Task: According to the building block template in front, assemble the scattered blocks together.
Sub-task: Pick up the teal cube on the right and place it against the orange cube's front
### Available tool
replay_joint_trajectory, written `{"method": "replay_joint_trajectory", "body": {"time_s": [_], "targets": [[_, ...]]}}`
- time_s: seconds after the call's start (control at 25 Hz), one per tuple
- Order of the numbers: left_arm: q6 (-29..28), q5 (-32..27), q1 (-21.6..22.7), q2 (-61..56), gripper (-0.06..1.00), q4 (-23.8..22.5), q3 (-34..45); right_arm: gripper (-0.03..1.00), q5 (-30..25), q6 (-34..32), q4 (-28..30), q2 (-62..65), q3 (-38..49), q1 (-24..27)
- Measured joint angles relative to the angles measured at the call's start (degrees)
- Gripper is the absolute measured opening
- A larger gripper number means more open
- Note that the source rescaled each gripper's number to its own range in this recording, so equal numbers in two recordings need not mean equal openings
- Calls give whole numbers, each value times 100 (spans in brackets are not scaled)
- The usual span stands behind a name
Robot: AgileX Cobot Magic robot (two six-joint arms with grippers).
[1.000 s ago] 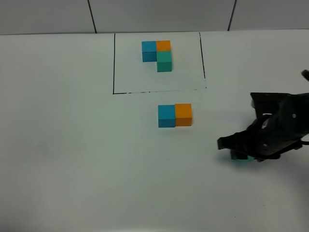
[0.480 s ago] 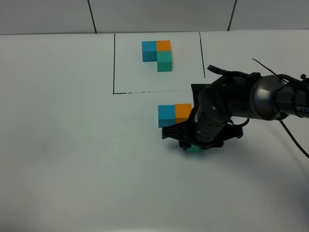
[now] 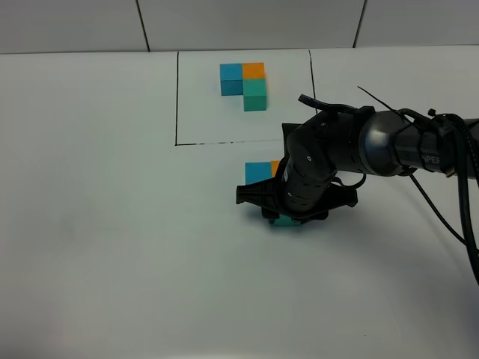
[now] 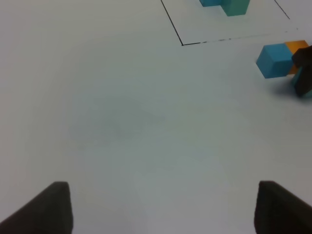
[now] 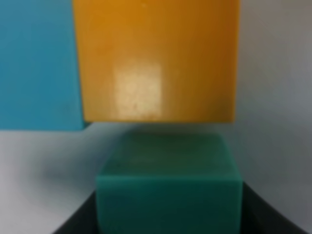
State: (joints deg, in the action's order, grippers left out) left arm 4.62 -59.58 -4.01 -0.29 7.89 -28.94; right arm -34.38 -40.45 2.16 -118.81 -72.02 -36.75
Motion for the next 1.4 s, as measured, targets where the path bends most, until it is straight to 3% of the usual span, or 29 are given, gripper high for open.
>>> {"method": "replay_joint_trajectory", "body": {"time_s": [1.4], "targets": [[0, 0, 0, 0, 69, 0, 0, 1, 264, 0, 258, -117, -65, 3]]}}
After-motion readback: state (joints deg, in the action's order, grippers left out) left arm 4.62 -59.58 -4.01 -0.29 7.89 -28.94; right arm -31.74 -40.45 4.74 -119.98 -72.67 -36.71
